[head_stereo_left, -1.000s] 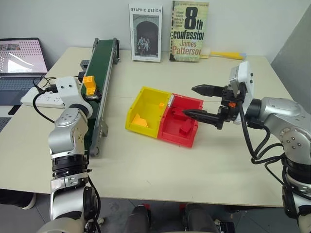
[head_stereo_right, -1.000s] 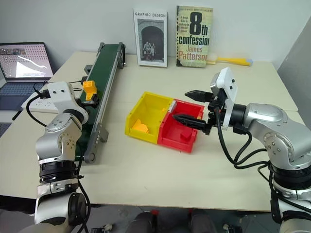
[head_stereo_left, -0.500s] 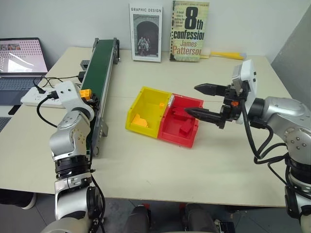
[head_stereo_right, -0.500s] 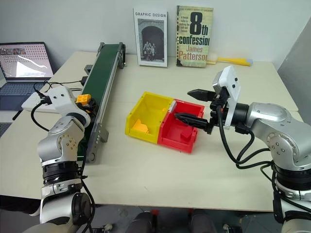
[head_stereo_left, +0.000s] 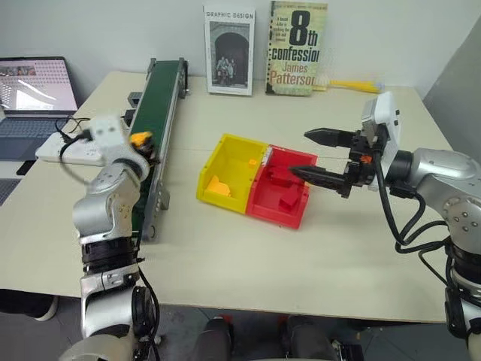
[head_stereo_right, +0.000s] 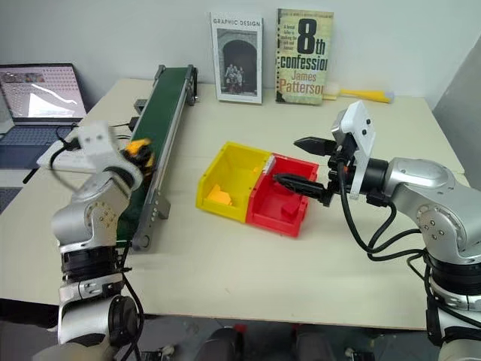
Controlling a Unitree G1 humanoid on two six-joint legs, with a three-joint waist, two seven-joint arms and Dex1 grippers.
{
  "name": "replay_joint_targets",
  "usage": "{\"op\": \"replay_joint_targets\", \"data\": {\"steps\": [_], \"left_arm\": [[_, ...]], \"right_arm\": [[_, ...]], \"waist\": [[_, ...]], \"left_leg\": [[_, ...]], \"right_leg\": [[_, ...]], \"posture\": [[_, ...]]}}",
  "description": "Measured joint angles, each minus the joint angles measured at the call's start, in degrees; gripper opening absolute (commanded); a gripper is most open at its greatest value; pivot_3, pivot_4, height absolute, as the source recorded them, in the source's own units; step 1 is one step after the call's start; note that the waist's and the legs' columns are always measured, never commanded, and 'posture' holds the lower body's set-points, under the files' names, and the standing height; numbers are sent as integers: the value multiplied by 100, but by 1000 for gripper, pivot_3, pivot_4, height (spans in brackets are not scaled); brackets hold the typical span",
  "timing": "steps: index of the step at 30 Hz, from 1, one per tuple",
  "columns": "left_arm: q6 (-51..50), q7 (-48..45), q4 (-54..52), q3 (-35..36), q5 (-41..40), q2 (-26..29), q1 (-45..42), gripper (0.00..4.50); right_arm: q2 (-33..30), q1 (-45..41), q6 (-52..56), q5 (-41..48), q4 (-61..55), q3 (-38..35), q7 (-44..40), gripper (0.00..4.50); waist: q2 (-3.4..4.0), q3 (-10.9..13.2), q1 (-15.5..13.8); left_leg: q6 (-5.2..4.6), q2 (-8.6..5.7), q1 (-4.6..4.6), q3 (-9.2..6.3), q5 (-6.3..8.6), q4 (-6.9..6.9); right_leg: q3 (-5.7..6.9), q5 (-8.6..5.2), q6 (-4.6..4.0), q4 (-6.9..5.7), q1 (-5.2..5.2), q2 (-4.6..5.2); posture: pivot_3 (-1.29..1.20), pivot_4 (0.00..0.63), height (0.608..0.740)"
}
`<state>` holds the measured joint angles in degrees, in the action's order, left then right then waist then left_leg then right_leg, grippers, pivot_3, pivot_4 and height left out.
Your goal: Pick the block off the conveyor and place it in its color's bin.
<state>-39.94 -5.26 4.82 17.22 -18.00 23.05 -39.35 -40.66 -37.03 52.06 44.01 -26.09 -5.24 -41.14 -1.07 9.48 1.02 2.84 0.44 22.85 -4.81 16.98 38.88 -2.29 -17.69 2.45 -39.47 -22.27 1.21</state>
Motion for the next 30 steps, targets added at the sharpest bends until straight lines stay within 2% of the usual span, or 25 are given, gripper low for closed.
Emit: {"op": "replay_joint_targets", "data": {"steps": [3,10,12,13,16,25,29,30], "left_arm": [[-107,-1102,-155,-817,-146,157,-433,1521],[-338,-2471,-172,-1836,-324,189,-516,1521],[-323,-2679,-27,-2073,-210,204,-521,2221],[-304,-2701,31,-2119,-174,207,-521,2263],[-181,-2858,265,-2155,-85,218,-532,2938],[41,-2986,525,-2144,35,191,-757,4488],[41,-3148,553,-2129,40,389,-757,4488],[40,-3344,552,-2129,40,666,-756,4488]], "right_arm": [[-158,250,58,9,-218,-117,136,4500],[-179,592,243,195,-771,-319,520,4500],[-158,706,302,280,-936,-366,677,4500],[-155,740,331,306,-978,-397,742,4500],[-153,898,383,463,-1132,-538,952,4500],[-160,943,415,678,-1195,-625,1260,4500],[-250,934,392,674,-1167,-625,1220,4500],[-340,927,369,668,-1115,-624,1147,4500]], "waist": [[0,0,-40],[1,0,76],[1,0,87],[1,0,86],[1,0,68],[1,0,67],[1,0,74],[2,1,92]], "left_leg": [[1,-2,4,5,0,-3],[-1,3,3,4,1,-12],[-2,2,1,5,1,-12],[-2,2,2,4,1,-12],[-3,2,3,3,2,-10],[-3,2,4,3,2,-9],[-5,2,3,3,3,-9],[-5,0,2,6,3,-11]], "right_leg": [[-9,0,0,13,0,1],[-14,0,0,26,-2,-2],[-16,0,0,24,-2,-3],[-15,0,0,23,-2,-3],[-12,0,0,23,0,-3],[-13,0,0,24,0,-2],[-13,0,0,23,-1,-3],[-16,0,0,23,-3,-7]], "posture": [[0,150,740],[0,150,740],[0,150,740],[0,150,740],[0,150,740],[0,150,740],[0,150,740],[0,150,740]]}}
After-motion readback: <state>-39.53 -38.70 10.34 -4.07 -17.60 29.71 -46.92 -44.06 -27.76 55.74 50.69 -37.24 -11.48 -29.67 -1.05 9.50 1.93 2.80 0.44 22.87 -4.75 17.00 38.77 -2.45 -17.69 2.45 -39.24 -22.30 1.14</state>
